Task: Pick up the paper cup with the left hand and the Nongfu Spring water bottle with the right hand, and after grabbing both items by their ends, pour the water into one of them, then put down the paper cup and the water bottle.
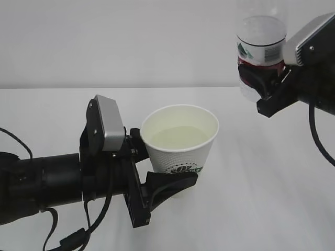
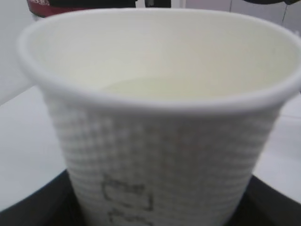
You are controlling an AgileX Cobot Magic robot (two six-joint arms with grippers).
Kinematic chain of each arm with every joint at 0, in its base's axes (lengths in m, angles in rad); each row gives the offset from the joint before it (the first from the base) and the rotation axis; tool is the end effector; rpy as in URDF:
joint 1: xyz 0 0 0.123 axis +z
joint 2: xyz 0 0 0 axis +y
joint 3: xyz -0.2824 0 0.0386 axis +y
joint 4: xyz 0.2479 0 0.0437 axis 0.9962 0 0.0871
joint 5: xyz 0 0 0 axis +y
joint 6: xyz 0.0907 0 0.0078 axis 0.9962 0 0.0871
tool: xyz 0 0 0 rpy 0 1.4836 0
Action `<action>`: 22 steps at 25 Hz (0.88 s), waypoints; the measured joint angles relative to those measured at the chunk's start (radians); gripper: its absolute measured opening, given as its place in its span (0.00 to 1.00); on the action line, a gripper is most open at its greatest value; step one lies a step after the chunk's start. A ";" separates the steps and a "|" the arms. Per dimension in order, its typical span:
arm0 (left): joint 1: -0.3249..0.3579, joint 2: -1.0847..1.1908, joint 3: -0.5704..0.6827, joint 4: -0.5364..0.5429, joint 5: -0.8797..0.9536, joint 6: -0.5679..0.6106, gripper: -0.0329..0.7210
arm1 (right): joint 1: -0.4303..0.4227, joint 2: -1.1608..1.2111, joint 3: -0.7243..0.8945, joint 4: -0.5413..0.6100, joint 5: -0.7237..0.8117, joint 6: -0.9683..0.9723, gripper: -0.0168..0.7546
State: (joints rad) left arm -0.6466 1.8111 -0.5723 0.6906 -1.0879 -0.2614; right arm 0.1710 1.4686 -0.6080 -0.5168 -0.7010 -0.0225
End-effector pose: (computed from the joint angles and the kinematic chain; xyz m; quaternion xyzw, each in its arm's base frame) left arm 0.2092 -0.2222 0.1545 0.4452 0.6123 -0.3822 0.5299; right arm 0.2806 0.0779 0.2362 -0.3224 0.6800 0.0366 0.6575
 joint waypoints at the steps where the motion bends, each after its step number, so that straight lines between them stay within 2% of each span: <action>1: 0.000 0.000 0.000 0.000 0.000 0.000 0.72 | 0.000 0.000 0.017 0.026 -0.019 0.000 0.60; 16: 0.000 0.000 0.000 0.000 0.000 0.000 0.72 | 0.000 -0.006 0.192 0.379 -0.089 -0.075 0.60; 22: 0.000 0.000 0.000 0.000 0.000 0.000 0.72 | 0.000 -0.007 0.237 0.443 -0.123 -0.086 0.60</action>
State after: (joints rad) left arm -0.6466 1.8111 -0.5723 0.6906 -1.0879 -0.2614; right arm 0.1710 1.4619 -0.3714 -0.0741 -0.8241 -0.1085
